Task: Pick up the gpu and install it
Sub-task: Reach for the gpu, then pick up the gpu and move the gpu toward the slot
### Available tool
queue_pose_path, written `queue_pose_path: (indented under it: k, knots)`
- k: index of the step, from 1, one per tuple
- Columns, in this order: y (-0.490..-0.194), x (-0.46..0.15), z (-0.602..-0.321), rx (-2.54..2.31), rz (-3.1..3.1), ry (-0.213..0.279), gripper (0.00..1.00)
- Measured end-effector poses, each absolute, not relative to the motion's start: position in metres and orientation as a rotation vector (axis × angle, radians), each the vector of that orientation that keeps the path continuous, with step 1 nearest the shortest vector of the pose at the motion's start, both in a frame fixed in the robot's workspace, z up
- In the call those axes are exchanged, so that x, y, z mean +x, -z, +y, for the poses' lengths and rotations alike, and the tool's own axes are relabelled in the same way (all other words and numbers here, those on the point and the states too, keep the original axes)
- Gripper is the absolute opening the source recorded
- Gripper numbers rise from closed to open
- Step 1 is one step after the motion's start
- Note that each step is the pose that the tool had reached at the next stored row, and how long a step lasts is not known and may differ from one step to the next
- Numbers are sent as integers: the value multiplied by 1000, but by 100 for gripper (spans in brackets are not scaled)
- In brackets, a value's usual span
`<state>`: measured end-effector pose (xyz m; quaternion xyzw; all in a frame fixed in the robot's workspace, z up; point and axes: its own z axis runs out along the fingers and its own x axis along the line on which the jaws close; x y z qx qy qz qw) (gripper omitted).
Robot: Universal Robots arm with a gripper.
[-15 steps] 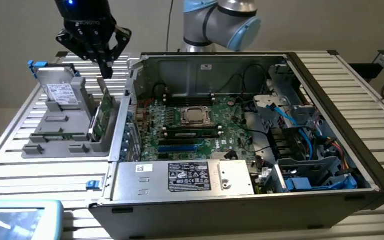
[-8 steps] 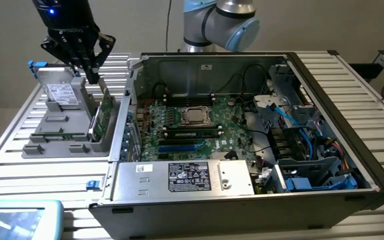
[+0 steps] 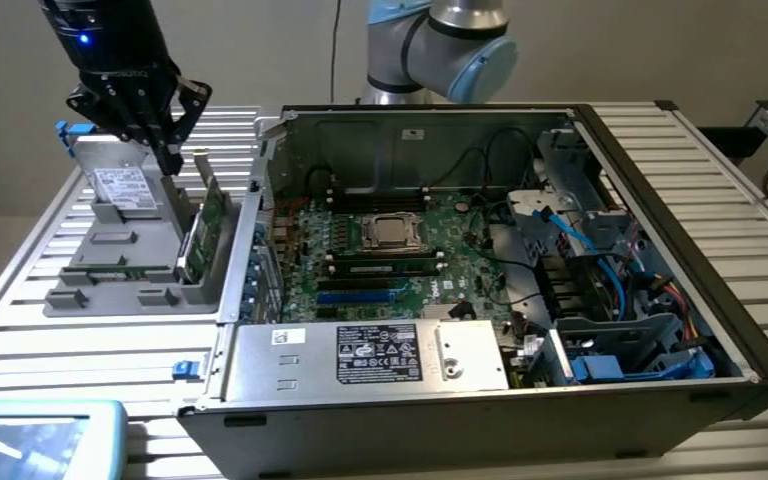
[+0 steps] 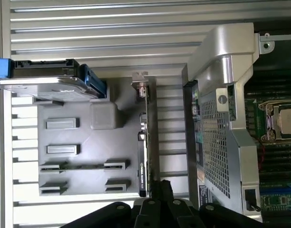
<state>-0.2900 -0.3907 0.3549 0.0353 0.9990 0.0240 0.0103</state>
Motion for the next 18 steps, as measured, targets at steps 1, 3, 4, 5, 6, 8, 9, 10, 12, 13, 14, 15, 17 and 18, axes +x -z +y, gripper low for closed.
queue_pose_path:
  k: [1, 3, 4, 5, 6, 8, 9, 10, 12, 13, 14, 15, 17, 18]
  knots:
    - [-354, -291, -389, 110, 3118, -75, 12]
    - [-352, -294, -386, 110, 3118, -75, 12]
    - [-351, -295, -385, 110, 3118, -75, 12]
    - [-350, -296, -384, 110, 3118, -75, 12]
    - [-349, -297, -383, 110, 3118, -75, 12]
    - [-348, -299, -382, 110, 3118, -75, 12]
    - [-348, -300, -381, 110, 3118, -75, 12]
    - [-348, -301, -380, 110, 3118, -75, 12]
    - [-348, -301, -380, 110, 3118, -75, 12]
    - [-348, -301, -380, 110, 3118, -75, 12]
    - [-348, -301, -380, 110, 3118, -75, 12]
    - [-348, -301, -380, 110, 3118, -75, 12]
    - [-348, -301, -380, 110, 3118, -75, 12]
    - [-348, -301, -380, 110, 3118, -75, 12]
